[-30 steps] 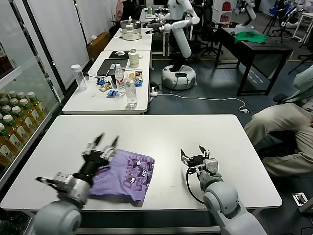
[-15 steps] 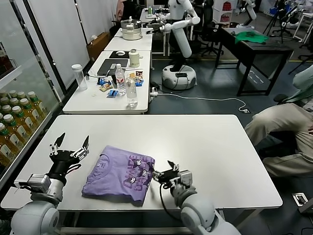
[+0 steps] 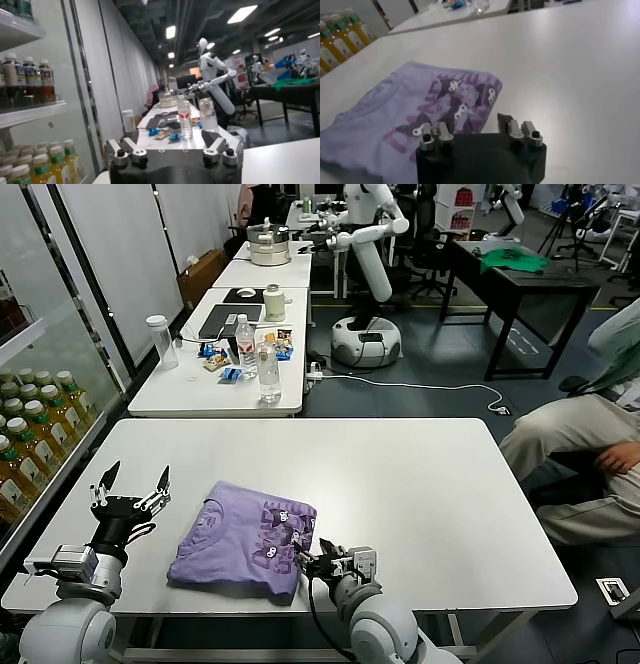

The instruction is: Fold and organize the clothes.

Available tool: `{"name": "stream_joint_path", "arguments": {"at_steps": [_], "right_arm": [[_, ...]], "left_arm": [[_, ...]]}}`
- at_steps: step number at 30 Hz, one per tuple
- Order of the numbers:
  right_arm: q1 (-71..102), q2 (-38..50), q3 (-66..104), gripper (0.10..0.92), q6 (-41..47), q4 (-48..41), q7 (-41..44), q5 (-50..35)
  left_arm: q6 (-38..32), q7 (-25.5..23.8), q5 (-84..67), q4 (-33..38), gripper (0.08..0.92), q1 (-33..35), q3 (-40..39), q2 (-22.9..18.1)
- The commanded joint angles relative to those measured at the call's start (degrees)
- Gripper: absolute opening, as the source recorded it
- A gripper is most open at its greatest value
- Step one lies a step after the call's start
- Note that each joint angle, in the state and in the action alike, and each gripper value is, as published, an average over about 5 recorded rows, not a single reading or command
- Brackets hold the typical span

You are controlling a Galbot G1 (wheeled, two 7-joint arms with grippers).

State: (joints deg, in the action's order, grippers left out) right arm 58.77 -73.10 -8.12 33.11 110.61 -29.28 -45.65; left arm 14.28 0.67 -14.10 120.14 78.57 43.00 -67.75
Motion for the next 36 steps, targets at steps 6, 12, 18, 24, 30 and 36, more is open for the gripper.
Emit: {"name": "stream_joint_path", "arguments": {"at_steps": [6,12,18,24,30,36], "right_arm": [[-0.8,-2.1,-1.2,0.398,-0.7,-3.5,-2.7,-5.4],[-2.1,-1.6,1.0,0.225,-3.5,-2.0,2.8,-0.7],[-6.6,2.9,8.2,0.114,-1.6,2.3,5.8,2.1],[-6.7,10.1,17.9,0.113,0.1,0.1,13.4,2.8],[-5.7,12.3,19.0,0.113,0.1,-4.6,18.1,4.3],[-2.1,11.2,18.5,0.123,-0.1,-3.1,19.1,11.0]], "left_arm": [[-0.9,0.1,0.4,-1.1,0.823,-0.2,0.3,-0.2],[-1.0,0.1,0.4,-1.4,0.823,-0.2,0.3,-0.3],[-1.5,0.1,0.3,-2.2,0.823,-0.2,0.6,-0.1],[-3.0,-0.2,0.6,-3.7,0.823,-0.1,0.2,-0.2],[-10.7,-3.1,1.5,-7.4,0.823,-0.6,-2.1,-1.2],[-14.3,-4.9,2.4,-8.2,0.823,-0.3,-4.2,-2.5]]}}
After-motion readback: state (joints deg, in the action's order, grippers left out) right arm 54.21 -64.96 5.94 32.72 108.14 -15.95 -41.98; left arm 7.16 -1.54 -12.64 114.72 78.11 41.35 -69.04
